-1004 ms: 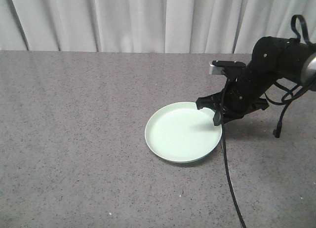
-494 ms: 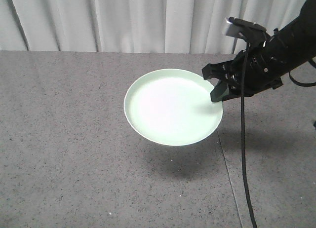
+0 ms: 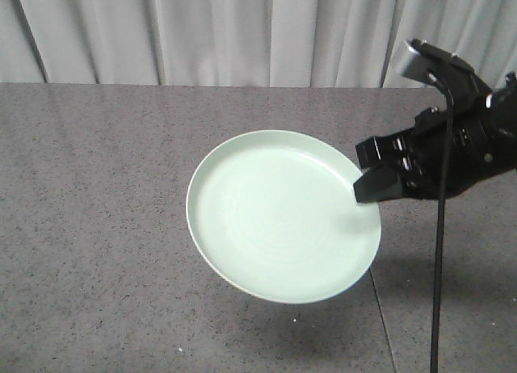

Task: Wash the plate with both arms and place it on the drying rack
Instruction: 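Lift the plate off the counter with the right gripper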

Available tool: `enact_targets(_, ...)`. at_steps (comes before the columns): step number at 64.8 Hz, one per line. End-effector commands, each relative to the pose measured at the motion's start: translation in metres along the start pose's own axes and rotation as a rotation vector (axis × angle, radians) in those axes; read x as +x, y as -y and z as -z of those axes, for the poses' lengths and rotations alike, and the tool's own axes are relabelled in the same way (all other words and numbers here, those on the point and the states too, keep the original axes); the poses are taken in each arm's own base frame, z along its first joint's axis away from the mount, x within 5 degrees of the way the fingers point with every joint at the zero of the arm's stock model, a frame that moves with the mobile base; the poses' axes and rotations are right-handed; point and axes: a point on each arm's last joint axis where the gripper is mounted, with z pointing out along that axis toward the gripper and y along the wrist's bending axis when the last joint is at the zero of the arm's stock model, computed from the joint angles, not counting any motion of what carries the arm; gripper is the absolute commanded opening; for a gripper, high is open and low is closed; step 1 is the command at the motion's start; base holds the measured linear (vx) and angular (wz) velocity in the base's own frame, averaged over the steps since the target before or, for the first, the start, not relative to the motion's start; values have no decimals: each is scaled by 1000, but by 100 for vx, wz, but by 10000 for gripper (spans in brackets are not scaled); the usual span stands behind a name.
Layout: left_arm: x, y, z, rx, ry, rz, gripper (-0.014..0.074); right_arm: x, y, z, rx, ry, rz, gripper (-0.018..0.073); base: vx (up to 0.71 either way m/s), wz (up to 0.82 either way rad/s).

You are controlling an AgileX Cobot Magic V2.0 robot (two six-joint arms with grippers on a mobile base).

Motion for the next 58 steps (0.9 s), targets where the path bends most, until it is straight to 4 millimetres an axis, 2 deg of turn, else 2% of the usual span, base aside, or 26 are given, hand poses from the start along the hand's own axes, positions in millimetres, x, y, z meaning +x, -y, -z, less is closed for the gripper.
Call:
enact_targets(1,-17,2,2,15,116,17,-6,9,-13,15,-72,124,28,-8,0,0)
enact_targets(13,-17,2,2,15,116,17,-6,25,-13,12,-103,106,42,-8,0,0)
enact_targets(58,-17,2,2,15,116,17,-6,26,-13,12,-106,100,42,-8,0,0)
